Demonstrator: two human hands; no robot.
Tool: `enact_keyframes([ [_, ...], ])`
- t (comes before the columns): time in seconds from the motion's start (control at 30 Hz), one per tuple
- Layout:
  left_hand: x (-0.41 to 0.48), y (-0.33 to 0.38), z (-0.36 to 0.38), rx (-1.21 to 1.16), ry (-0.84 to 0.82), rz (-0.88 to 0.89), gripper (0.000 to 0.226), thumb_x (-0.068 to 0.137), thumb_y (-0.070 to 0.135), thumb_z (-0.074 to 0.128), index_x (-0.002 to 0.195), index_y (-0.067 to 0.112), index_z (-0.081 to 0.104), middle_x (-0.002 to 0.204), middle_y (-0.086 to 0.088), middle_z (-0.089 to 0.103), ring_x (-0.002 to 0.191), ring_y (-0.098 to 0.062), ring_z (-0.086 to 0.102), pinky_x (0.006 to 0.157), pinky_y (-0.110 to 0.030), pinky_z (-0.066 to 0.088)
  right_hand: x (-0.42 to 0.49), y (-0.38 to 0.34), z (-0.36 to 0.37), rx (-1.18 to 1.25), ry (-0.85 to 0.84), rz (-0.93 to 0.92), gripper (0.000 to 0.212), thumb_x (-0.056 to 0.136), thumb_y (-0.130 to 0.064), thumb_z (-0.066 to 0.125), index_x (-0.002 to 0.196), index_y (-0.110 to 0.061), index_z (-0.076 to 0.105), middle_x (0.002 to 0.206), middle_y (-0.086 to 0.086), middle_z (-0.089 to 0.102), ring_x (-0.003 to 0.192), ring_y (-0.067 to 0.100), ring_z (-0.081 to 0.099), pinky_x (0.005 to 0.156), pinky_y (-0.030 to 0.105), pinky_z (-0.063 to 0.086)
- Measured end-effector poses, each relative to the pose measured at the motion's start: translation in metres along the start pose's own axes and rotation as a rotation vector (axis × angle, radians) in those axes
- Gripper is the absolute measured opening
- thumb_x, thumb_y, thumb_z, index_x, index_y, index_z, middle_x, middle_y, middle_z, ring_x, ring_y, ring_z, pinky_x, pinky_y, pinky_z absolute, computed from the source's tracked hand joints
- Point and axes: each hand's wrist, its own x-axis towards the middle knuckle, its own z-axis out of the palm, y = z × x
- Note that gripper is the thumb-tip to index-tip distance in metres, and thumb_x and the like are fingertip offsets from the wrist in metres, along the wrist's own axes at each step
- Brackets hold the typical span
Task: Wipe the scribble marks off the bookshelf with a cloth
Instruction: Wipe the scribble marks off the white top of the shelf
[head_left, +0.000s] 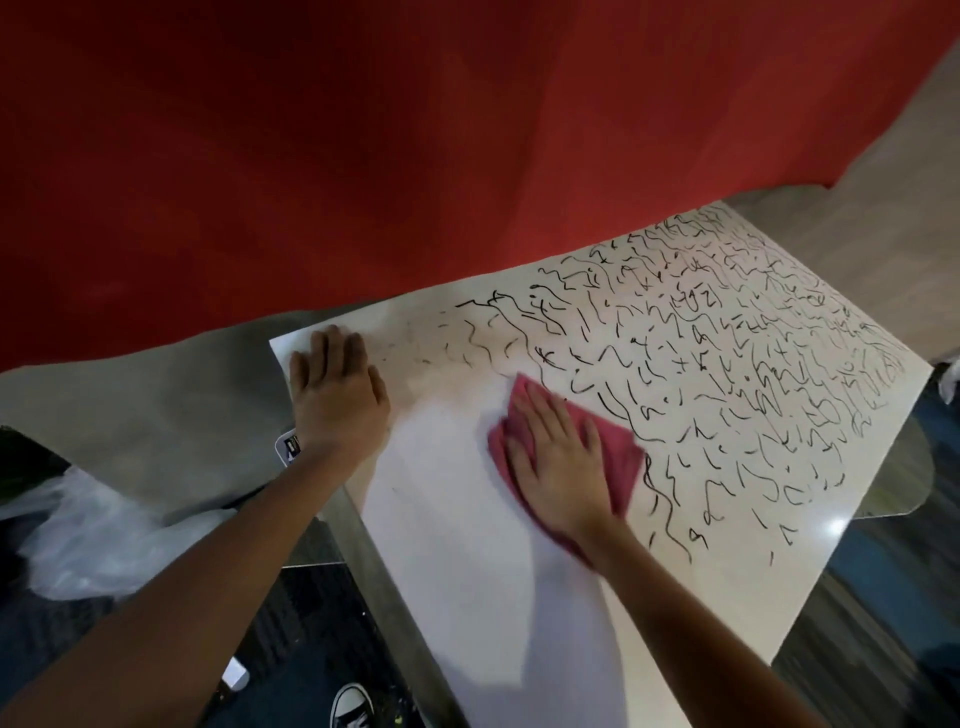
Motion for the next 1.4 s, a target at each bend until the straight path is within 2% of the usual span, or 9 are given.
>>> enact_keyframes([
  [0.1, -0.002, -0.001, -0.001, 0.023, -0.026, -0.011, 0.059, 0.098, 0.03, 0.015, 0.15, 0.004, 0.025, 0.159, -0.018, 0.013, 0.147, -0.031, 0.007, 0.117, -0.043, -0.001, 0.041, -0.004, -0.001, 0.005, -0.089, 0.087, 0.071, 0.088, -0.048, 0.001, 0.153, -0.022, 0.009, 0.161, -0.008, 0.006, 0.147, 0.01, 0.001, 0.117, 0.044, 0.003],
  [0.2, -0.004, -0.001, -0.003, 0.006, -0.026, -0.001, 0.072, 0.087, 0.035, 0.008, 0.15, 0.006, 0.026, 0.159, -0.017, 0.014, 0.148, -0.031, 0.007, 0.117, -0.041, -0.001, 0.002, -0.004, -0.003, 0.007, -0.088, 0.004, 0.075, 0.086, -0.052, -0.004, 0.153, -0.023, 0.009, 0.16, -0.011, 0.004, 0.147, 0.009, -0.001, 0.117, 0.042, 0.0],
  [0.37, -0.004, -0.002, 0.0, -0.034, 0.0, 0.006, 0.07, 0.087, 0.034, 0.012, 0.147, 0.003, 0.032, 0.156, -0.02, 0.02, 0.146, -0.033, 0.012, 0.117, -0.044, 0.001, -0.112, 0.034, 0.001, -0.027, 0.017, -0.025, 0.057, 0.099, -0.05, 0.019, 0.145, -0.024, 0.04, 0.154, -0.011, 0.026, 0.144, 0.012, 0.021, 0.113, 0.034, 0.011],
  [0.47, -0.003, -0.003, 0.004, -0.065, 0.04, -0.003, 0.066, 0.088, 0.03, 0.018, 0.143, 0.001, 0.04, 0.154, -0.021, 0.027, 0.145, -0.035, 0.019, 0.117, -0.046, 0.004, -0.128, 0.02, 0.005, -0.072, 0.073, -0.025, 0.063, 0.088, -0.055, 0.036, 0.141, -0.021, 0.04, 0.151, -0.003, 0.035, 0.141, 0.019, 0.026, 0.11, 0.041, 0.018],
  [0.7, 0.001, -0.005, 0.007, -0.141, 0.123, 0.012, 0.057, 0.09, 0.024, 0.026, 0.135, -0.004, 0.049, 0.147, -0.024, 0.037, 0.14, -0.039, 0.03, 0.115, -0.052, 0.011, -0.036, -0.07, 0.016, -0.046, 0.055, -0.138, 0.058, 0.09, -0.054, 0.032, 0.137, -0.024, 0.05, 0.145, -0.001, 0.047, 0.134, 0.024, 0.042, 0.107, 0.054, 0.031],
  [0.97, -0.001, -0.005, 0.004, -0.076, 0.055, 0.011, 0.063, 0.089, 0.031, 0.023, 0.14, 0.0, 0.043, 0.152, -0.022, 0.03, 0.143, -0.037, 0.022, 0.115, -0.051, 0.005, 0.149, -0.032, 0.002, 0.073, -0.171, 0.042, 0.052, 0.103, -0.041, 0.021, 0.153, -0.028, 0.014, 0.161, -0.011, 0.003, 0.148, 0.017, 0.0, 0.116, 0.05, 0.003],
  [1.1, 0.002, -0.003, 0.009, -0.075, 0.066, 0.013, 0.062, 0.091, 0.031, 0.023, 0.14, 0.0, 0.044, 0.151, -0.021, 0.032, 0.142, -0.037, 0.024, 0.115, -0.052, 0.006, 0.119, -0.038, 0.009, 0.086, -0.109, 0.027, 0.059, 0.098, -0.046, 0.014, 0.152, -0.025, 0.018, 0.161, -0.007, 0.005, 0.148, 0.017, 0.003, 0.116, 0.048, 0.003],
  [1.27, 0.003, -0.005, 0.014, -0.034, 0.128, 0.067, 0.056, 0.09, 0.027, 0.029, 0.125, -0.006, 0.057, 0.135, -0.028, 0.051, 0.126, -0.044, 0.048, 0.104, -0.063, 0.028, 0.017, -0.07, 0.016, 0.061, 0.042, -0.192, 0.055, 0.095, -0.043, 0.028, 0.142, -0.02, 0.044, 0.149, -0.001, 0.041, 0.138, 0.022, 0.037, 0.108, 0.051, 0.021],
  [1.4, 0.003, -0.005, 0.013, -0.02, 0.13, 0.061, 0.057, 0.09, 0.028, 0.028, 0.126, -0.006, 0.057, 0.136, -0.027, 0.05, 0.128, -0.043, 0.046, 0.108, -0.056, 0.022, 0.094, -0.055, 0.006, 0.069, -0.028, -0.134, 0.054, 0.096, -0.043, 0.024, 0.147, -0.028, 0.034, 0.157, -0.009, 0.024, 0.145, 0.018, 0.021, 0.113, 0.052, 0.017],
])
